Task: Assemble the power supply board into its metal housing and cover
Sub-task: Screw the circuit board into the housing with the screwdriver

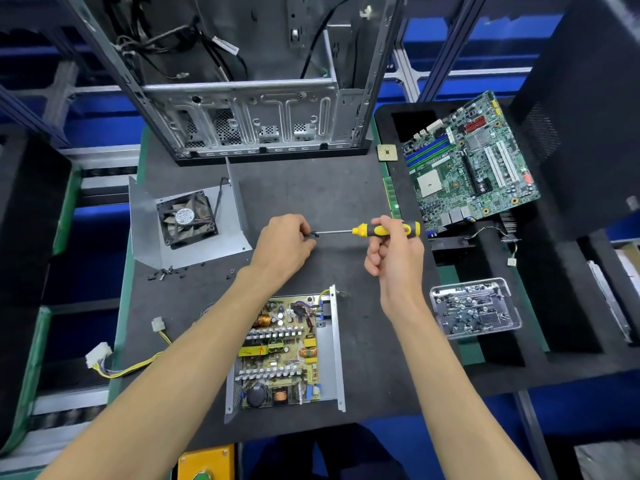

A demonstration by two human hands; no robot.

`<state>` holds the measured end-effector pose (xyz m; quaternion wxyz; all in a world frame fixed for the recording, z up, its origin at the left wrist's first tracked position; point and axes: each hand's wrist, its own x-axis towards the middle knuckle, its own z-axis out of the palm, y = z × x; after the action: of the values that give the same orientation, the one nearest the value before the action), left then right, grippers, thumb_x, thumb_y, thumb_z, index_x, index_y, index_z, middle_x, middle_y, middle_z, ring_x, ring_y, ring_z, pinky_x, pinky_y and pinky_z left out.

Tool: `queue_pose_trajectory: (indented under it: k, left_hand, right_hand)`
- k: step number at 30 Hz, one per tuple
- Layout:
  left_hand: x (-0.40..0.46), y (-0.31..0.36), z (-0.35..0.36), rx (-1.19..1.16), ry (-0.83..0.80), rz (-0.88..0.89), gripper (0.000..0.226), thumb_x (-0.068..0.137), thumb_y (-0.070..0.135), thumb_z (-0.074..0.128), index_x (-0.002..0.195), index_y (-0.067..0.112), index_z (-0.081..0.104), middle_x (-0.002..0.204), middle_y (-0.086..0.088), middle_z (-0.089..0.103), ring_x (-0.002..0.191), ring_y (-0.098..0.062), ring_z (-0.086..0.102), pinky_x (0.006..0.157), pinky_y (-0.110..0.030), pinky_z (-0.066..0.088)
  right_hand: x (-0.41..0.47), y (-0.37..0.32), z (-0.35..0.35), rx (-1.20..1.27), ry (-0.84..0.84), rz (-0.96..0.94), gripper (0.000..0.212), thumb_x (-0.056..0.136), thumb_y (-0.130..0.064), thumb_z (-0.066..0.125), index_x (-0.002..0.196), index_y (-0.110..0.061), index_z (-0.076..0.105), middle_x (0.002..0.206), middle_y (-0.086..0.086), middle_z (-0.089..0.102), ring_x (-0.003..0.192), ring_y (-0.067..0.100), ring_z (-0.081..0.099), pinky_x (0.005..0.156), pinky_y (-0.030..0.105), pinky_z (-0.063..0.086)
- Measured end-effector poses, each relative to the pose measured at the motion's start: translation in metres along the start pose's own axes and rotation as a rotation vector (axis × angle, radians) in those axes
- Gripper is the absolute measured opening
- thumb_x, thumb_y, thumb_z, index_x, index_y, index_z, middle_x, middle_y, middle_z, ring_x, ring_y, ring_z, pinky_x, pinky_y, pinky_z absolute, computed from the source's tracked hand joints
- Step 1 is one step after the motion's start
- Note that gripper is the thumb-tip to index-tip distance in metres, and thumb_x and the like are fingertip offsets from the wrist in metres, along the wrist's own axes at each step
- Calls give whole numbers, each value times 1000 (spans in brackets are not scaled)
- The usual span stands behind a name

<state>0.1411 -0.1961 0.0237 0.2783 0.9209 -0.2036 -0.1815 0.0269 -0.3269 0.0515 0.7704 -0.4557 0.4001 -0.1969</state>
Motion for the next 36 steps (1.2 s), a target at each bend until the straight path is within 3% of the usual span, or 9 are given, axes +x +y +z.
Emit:
queue_pose_trajectory:
  k: [4,12,20,23,26,29,36]
  left_hand:
    - [4,3,7,-7,14,26,8,87,19,72,94,16,71,80,3,66,85,-24,63,75,-31,46]
    - [9,11,16,80,50,72,9,90,15,65,90,11,73,91,-4,69,90,-29,62,75,-35,46]
    - [9,7,12,94,47,44,13,94,13,56,87,7,66,86,-11,70,86,-35,63,81,-44,52]
    - [8,5,0,-161,53,-70,16,91,11,65,76,18,64,72,-1,70,74,-20,68,73,-33,54]
    - [0,7,-18,-591,25,-197,19,89,2,70,78,17,69,65,0,70,59,-13,67,66,-27,56]
    - [-12,8,-37,-953,-19,-261,14,90,-1,68,81,7,75,70,-5,72,62,-14,67,63,-21,57]
    - [-38,-3,-63,-1392,-220,-438,9,78,15,82,80,7,80,75,-5,70,63,-12,65,62,-19,56]
  right_hand:
    - [-2,-3,-3,0,16,-2,20,96,-15,58,78,-10,64,53,2,48,40,13,33,38,21,26]
    - [-1,-9,-9,8,45,-5,21,95,-14,58,75,-11,64,52,3,47,38,13,33,37,21,25]
    - [0,-11,-7,30,34,3,21,97,-15,57,77,-11,64,53,2,48,39,13,33,38,21,26]
    - [-1,-13,-2,49,21,4,21,98,-15,57,78,-11,64,53,3,48,41,14,33,38,21,25]
    - [-4,-16,4,75,2,1,19,97,-14,57,80,-10,63,54,3,47,42,14,32,38,22,25]
    - [-9,-18,11,108,-29,-8,18,98,-15,56,83,-9,63,54,3,46,42,14,32,38,22,25]
    - [-26,-19,25,148,-101,-61,15,89,-21,60,78,-12,65,56,4,45,41,14,32,38,20,25]
